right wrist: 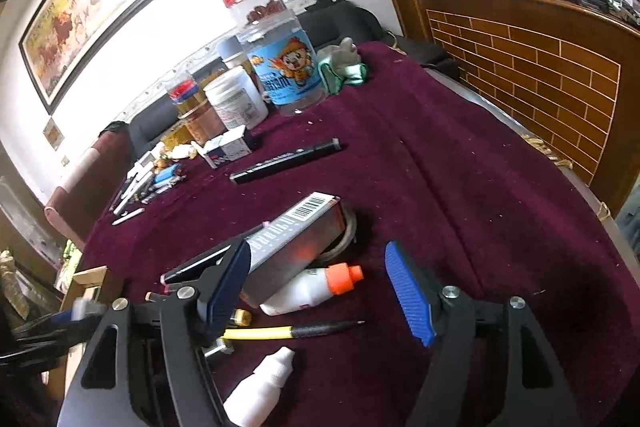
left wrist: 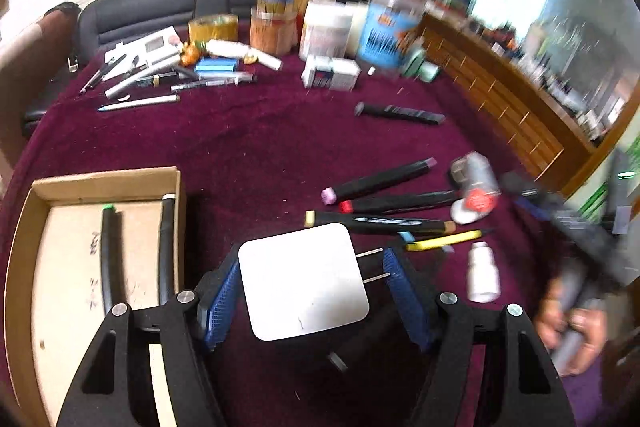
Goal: Organize rigid objects
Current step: 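Carry the charger toward the box with the left tool while the right tool grasps the white bottle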
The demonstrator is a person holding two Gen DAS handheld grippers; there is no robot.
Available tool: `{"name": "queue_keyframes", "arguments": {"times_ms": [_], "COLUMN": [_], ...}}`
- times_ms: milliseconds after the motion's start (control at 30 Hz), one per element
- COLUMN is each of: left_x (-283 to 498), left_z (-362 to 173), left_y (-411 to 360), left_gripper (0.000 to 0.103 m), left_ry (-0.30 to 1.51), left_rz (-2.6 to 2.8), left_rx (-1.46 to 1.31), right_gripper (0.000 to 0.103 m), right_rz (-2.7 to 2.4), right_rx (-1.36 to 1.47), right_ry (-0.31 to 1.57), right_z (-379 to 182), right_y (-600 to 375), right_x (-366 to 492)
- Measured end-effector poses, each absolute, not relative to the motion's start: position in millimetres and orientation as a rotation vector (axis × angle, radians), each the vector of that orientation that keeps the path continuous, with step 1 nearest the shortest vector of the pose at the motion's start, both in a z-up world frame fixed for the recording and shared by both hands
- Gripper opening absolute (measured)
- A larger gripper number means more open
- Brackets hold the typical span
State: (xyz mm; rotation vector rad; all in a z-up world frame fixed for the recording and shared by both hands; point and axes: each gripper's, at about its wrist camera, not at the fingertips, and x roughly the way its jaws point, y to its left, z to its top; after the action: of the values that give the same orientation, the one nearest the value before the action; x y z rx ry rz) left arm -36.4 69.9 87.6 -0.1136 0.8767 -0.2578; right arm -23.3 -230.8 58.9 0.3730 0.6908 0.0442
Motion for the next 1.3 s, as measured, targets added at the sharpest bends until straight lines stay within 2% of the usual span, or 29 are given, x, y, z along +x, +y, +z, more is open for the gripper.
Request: {"name": "queue_keyframes", "arguments": {"times_ms": [167,367,500,633,767,867,933,1133,1300], "left_x": [-81,-124,-143,-149,-157,-164,-166,-159,-121], "left_z": [109,111,112,106,100,101,102,100,89], "left_y": [97,142,171,188,199,211,219,245,265], "left_gripper": [0.073,0.073,0.073,0.073,0.073,0.073,0.073,0.073,0.073], "left_ry": [0.787,0.745,0.711,0.706,0.709,0.697,0.689,0.71,0.797], "left_rz": [-0.288,-0.253,-0.203,-0.211,-0.217,-0.2,-0.178,-0.108,-0.073], "left_rx": [-0.223,-0.346,-0.371,-0.42,-0.455,-0.466,-0.462,-0.411,-0.383], "right_gripper": [0.069,0.069,0.069,0.067,0.042,0.04,0.028,0.026,0.026], "right_rz": [0.0,-0.071,-0.008,0.064,0.057,0.033,0.027,0.068,0.291], "right_rx": [0.348,0.318,0.348,0.251,0.165,0.146,0.136,0.145,0.217], "right_ry": [0.701,0.696,0.763,0.862,0.927,0.984,0.998,1.011,0.961], "right_z": [55,55,60,61,50,36,30,37,75], "right_y": [-233,-234,-228,-196,-167,-158,-155,-150,-118], "right_x": [-20,-23,-43,-58,-53,-46,-45,-57,-67]}}
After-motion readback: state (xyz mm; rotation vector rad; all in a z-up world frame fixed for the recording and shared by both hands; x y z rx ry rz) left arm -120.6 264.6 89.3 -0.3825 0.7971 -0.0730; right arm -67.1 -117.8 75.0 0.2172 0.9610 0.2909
